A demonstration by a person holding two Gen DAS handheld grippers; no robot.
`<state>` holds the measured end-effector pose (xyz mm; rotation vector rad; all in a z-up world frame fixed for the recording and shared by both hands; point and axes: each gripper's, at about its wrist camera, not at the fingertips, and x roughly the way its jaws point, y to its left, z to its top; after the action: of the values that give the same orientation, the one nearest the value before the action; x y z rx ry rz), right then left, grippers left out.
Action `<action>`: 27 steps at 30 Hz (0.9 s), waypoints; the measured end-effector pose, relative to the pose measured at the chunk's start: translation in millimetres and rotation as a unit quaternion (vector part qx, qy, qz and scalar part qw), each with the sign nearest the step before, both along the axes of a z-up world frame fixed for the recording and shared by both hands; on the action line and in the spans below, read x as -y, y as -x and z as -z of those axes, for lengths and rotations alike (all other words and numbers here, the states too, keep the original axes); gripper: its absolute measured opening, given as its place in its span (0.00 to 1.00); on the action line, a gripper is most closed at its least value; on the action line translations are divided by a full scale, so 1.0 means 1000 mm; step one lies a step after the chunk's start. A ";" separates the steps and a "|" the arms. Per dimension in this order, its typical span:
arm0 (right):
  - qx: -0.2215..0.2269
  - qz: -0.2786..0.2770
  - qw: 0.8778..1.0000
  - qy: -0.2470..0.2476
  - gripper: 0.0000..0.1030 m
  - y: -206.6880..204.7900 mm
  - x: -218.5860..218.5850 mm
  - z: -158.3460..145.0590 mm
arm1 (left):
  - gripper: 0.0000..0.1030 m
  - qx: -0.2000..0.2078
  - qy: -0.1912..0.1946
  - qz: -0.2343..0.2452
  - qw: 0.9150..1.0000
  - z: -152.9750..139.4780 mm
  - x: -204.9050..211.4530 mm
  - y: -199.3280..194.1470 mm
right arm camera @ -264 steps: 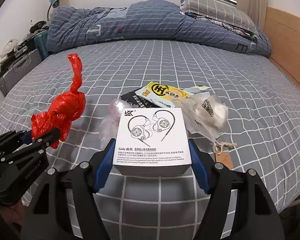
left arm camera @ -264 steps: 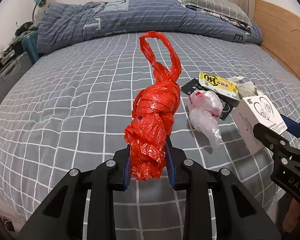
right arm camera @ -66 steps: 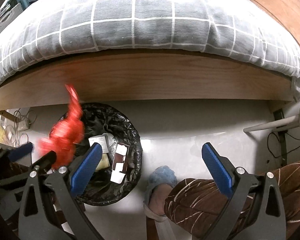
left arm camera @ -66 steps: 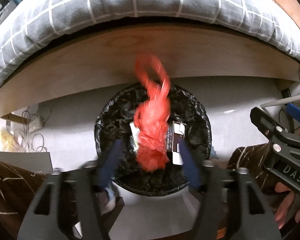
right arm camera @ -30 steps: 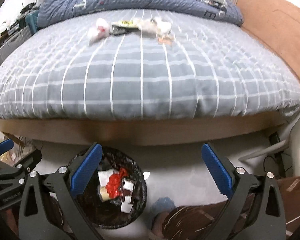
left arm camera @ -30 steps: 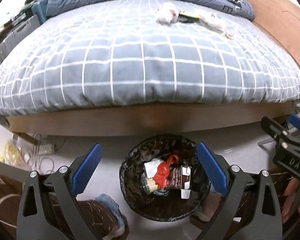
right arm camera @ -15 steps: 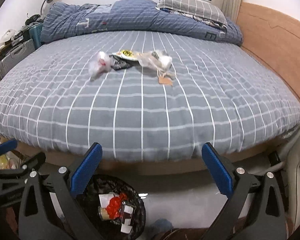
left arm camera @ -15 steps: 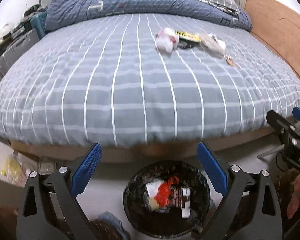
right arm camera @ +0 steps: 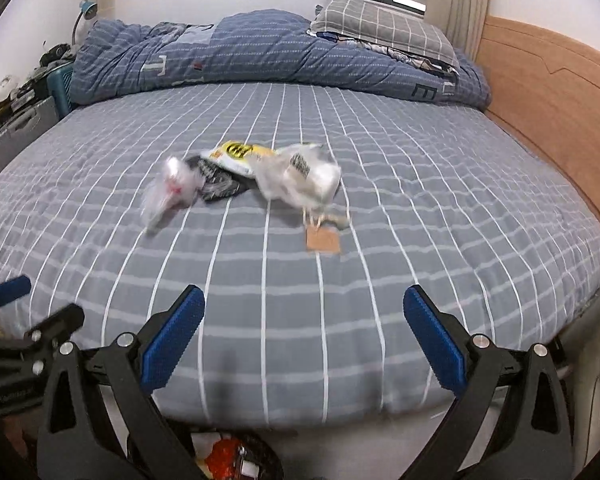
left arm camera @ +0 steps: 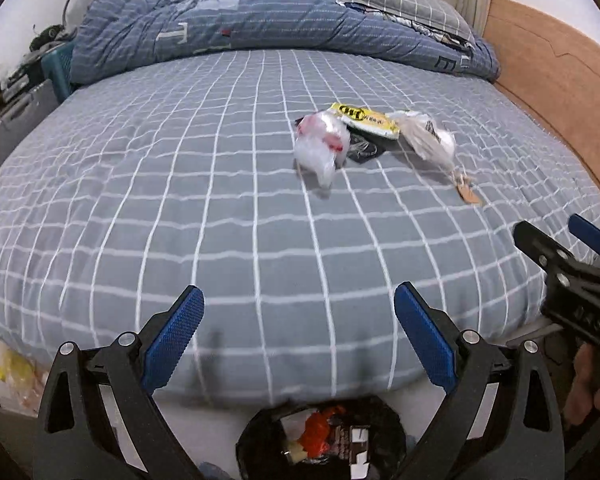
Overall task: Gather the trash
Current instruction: 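Move both open tools up over the trash on the bed, then grasp the clear plastic bag with the left tool while the right tool grasps the white paper bag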
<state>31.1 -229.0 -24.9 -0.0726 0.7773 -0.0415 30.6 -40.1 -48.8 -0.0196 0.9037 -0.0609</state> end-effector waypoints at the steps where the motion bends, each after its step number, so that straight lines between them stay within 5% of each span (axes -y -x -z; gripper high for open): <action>1: 0.001 0.001 1.000 -0.002 0.93 -0.007 0.001 0.000 | 0.91 0.003 -0.004 0.000 1.000 -0.001 0.001 -0.007; 14: -0.013 -0.002 1.000 -0.013 0.93 -0.109 0.007 0.005 | 0.91 0.012 -0.030 -0.003 0.999 -0.002 0.011 -0.094; 27: -0.060 0.022 0.997 -0.043 0.85 -0.193 0.025 0.037 | 0.91 -0.021 -0.022 0.003 1.000 0.023 0.022 -0.181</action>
<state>223.8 -253.6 -62.3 0.0241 0.8990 -0.0461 211.5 -62.1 -72.2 0.0227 0.9468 -0.0462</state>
